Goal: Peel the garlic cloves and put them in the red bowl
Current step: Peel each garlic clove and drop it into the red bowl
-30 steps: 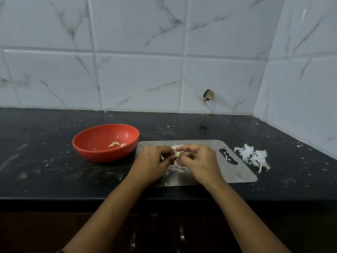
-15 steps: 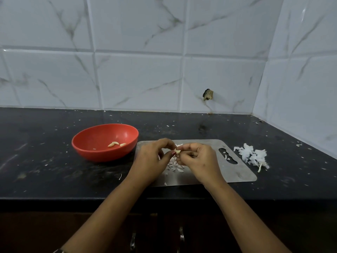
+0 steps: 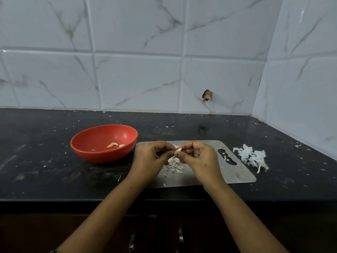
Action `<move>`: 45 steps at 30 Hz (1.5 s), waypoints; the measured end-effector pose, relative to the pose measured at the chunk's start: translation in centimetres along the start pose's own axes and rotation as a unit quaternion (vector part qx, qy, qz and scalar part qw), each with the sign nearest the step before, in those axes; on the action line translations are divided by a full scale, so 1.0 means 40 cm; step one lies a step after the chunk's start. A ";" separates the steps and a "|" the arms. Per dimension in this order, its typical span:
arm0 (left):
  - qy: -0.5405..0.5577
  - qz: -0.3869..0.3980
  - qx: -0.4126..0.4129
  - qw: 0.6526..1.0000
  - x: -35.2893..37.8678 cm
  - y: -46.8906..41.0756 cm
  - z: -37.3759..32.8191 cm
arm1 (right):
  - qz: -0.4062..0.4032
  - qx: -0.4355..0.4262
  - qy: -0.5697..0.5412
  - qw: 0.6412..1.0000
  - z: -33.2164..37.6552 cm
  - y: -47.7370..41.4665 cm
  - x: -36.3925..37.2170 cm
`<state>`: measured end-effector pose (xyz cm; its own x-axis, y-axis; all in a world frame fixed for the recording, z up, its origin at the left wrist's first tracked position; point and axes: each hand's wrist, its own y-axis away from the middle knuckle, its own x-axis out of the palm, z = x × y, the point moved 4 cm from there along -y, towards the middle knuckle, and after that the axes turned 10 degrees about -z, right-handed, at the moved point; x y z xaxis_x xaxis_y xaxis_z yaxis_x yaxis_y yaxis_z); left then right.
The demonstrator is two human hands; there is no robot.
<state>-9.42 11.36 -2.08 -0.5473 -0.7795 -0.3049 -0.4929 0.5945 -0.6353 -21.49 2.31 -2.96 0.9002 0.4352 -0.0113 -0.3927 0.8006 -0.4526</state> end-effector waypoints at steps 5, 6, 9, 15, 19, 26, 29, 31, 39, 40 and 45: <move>0.030 0.006 -0.009 0.999 0.001 0.002 -0.003 | 0.000 0.006 -0.022 1.000 0.002 -0.001 -0.002; 0.032 0.008 -0.008 0.999 0.001 0.002 -0.003 | 0.004 0.009 -0.027 1.000 0.002 -0.001 -0.001; 0.060 0.017 -0.023 0.998 0.001 0.001 -0.003 | 0.012 0.009 -0.030 0.999 0.004 0.000 0.000; 0.098 0.020 -0.041 0.994 0.001 0.002 -0.006 | 0.030 0.009 -0.028 0.999 0.003 0.002 0.000; 0.095 0.026 -0.031 0.995 0.001 0.003 -0.003 | 0.047 0.014 -0.015 0.999 0.002 0.003 0.001; 0.053 0.019 -0.002 0.998 0.000 0.003 0.002 | 0.064 0.012 -0.015 0.998 0.006 0.006 0.007; 0.036 0.014 0.014 0.999 0.000 0.002 0.001 | 0.065 0.014 -0.019 0.998 0.004 0.005 0.008; 0.023 0.011 0.019 0.999 0.000 0.001 0.001 | 0.060 0.013 -0.019 0.998 0.002 0.003 0.007; -0.038 -0.018 0.064 0.997 -0.005 0.001 -0.014 | 0.028 -0.018 -0.005 0.999 0.000 0.000 0.001; -0.044 -0.022 0.065 0.997 -0.005 0.001 -0.013 | 0.025 -0.021 -0.004 0.999 0.001 -0.001 0.001; -0.039 -0.030 0.053 0.997 -0.005 0.000 -0.007 | 0.012 -0.025 -0.031 0.999 0.010 0.001 -0.001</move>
<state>-9.49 11.56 -1.83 -0.4626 -0.8285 -0.3156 -0.4462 0.5252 -0.7246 -21.63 2.49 -2.63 0.8766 0.4802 0.0309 -0.4032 0.7680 -0.4975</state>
